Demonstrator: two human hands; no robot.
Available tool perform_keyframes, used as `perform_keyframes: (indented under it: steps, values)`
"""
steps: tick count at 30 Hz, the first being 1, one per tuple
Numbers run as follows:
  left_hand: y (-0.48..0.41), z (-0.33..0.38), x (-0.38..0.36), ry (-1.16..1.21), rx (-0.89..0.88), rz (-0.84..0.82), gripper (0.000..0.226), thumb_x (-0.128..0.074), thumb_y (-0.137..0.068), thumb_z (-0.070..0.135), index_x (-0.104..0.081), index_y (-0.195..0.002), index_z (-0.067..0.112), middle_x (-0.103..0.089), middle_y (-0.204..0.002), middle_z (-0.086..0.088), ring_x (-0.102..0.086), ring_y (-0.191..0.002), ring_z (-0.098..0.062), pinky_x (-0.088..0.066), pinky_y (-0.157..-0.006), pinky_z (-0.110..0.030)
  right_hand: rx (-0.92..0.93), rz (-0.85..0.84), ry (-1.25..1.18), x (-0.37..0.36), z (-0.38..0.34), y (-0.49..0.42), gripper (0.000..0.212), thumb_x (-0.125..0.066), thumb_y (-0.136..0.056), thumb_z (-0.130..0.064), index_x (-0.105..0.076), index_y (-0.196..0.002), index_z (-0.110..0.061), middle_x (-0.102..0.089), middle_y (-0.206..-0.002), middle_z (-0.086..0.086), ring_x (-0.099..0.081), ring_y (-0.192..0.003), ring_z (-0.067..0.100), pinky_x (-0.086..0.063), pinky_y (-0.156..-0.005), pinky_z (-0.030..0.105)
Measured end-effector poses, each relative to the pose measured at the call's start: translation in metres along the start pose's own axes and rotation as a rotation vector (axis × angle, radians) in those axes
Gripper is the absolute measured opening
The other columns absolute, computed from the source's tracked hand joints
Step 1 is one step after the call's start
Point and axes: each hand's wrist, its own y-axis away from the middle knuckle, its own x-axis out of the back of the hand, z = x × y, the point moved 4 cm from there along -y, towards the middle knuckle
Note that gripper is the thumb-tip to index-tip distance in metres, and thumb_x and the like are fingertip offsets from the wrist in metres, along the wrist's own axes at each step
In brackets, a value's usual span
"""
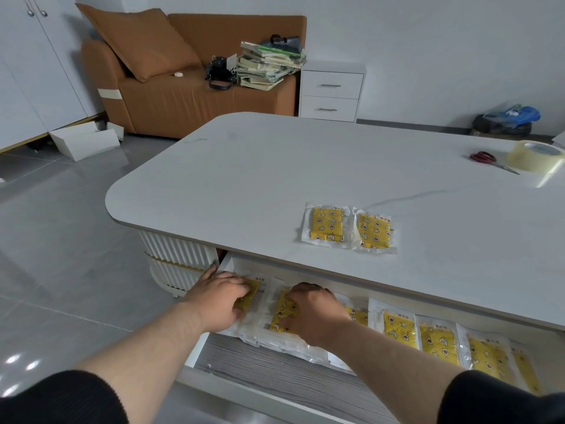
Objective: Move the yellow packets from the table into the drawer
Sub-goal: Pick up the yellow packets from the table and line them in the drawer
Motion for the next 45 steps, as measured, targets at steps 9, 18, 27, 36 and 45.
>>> perform_keyframes:
  steps: [9, 18, 27, 36, 45]
  values:
    - [0.004, 0.001, 0.023, 0.108, 0.010, 0.034, 0.045, -0.054, -0.089, 0.030, -0.053, -0.134, 0.030, -0.049, -0.143, 0.007, -0.042, -0.134, -0.018, -0.028, -0.113, -0.036, 0.037, 0.015, -0.106, 0.023, -0.008, 0.013, 0.036, -0.058, -0.089, -0.045, -0.061, -0.119, -0.025, -0.059, -0.120, -0.005, -0.056, -0.110, 0.021, -0.049, -0.089, 0.032]
    - [0.024, 0.027, 0.069, 0.347, 0.089, -0.036, 0.021, -0.046, -0.088, 0.017, -0.050, -0.068, 0.016, -0.054, -0.074, 0.006, -0.049, -0.066, -0.012, -0.037, -0.058, -0.024, 0.033, -0.028, -0.225, 0.074, 0.004, 0.059, 0.027, -0.056, -0.090, -0.030, -0.067, -0.114, -0.023, -0.068, -0.110, -0.006, -0.064, -0.098, 0.014, -0.054, -0.089, 0.030]
    - [0.017, 0.077, 0.122, 0.573, 0.118, 0.168, 0.013, -0.057, -0.088, 0.033, -0.067, -0.086, 0.026, -0.068, -0.087, 0.010, -0.064, -0.082, -0.010, -0.055, -0.078, -0.033, -0.077, 0.121, -0.359, 0.129, 0.044, 0.109, 0.023, -0.058, -0.091, -0.031, -0.069, -0.109, -0.022, -0.068, -0.104, -0.008, -0.066, -0.091, 0.012, -0.057, -0.082, 0.026]
    - [-0.024, 0.101, 0.140, 0.560, 0.346, 0.384, 0.028, -0.052, -0.085, 0.029, -0.039, -0.063, 0.017, -0.040, -0.058, 0.002, -0.038, -0.053, -0.019, -0.029, -0.053, -0.026, -0.188, 0.262, -0.420, 0.148, 0.084, 0.093, 0.033, -0.067, -0.083, -0.040, -0.068, -0.110, -0.022, -0.065, -0.099, -0.008, -0.061, -0.087, 0.009, -0.048, -0.073, 0.018]
    - [-0.062, 0.114, 0.130, 0.303, 0.239, 0.321, 0.044, -0.027, -0.101, 0.040, -0.046, -0.140, 0.031, -0.045, -0.136, -0.006, -0.040, -0.124, -0.030, -0.039, -0.099, -0.040, -0.201, 0.275, -0.200, 0.151, 0.088, 0.044, 0.037, -0.046, -0.095, -0.040, -0.056, -0.130, -0.034, -0.048, -0.118, 0.005, -0.054, -0.112, 0.026, -0.045, -0.094, 0.033]
